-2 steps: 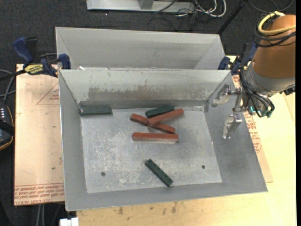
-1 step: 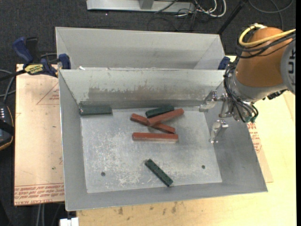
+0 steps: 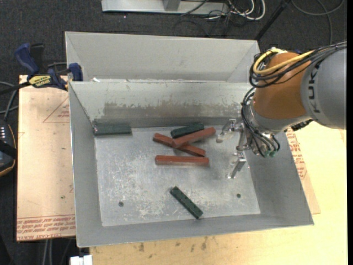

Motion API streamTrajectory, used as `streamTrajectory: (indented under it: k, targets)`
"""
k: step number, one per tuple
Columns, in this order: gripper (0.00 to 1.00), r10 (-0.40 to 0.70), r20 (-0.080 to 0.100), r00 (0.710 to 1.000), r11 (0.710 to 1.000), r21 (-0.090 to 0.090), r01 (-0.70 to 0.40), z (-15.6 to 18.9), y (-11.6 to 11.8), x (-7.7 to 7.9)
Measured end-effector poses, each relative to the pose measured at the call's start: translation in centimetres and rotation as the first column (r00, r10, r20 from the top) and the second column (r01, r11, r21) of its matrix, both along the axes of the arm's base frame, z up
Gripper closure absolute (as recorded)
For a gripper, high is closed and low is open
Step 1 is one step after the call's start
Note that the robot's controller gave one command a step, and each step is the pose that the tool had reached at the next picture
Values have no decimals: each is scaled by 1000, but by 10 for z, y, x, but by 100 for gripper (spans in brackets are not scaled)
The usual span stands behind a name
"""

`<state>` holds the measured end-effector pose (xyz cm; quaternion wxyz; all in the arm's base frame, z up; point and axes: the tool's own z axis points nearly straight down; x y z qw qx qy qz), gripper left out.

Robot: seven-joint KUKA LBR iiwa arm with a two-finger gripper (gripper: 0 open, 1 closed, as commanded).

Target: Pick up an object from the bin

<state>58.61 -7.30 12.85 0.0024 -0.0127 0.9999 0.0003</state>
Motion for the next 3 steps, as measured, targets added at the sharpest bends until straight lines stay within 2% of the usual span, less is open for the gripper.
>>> streamTrajectory:
  k: [1,2,3]
  targets:
    - [100,-21,-3,1000,1000,1,21,-44,60,53]
    - [100,-21,-3,1000,1000,0,21,-44,60,53]
    - [100,-12,-2,1000,1000,0,12,74,43,54]
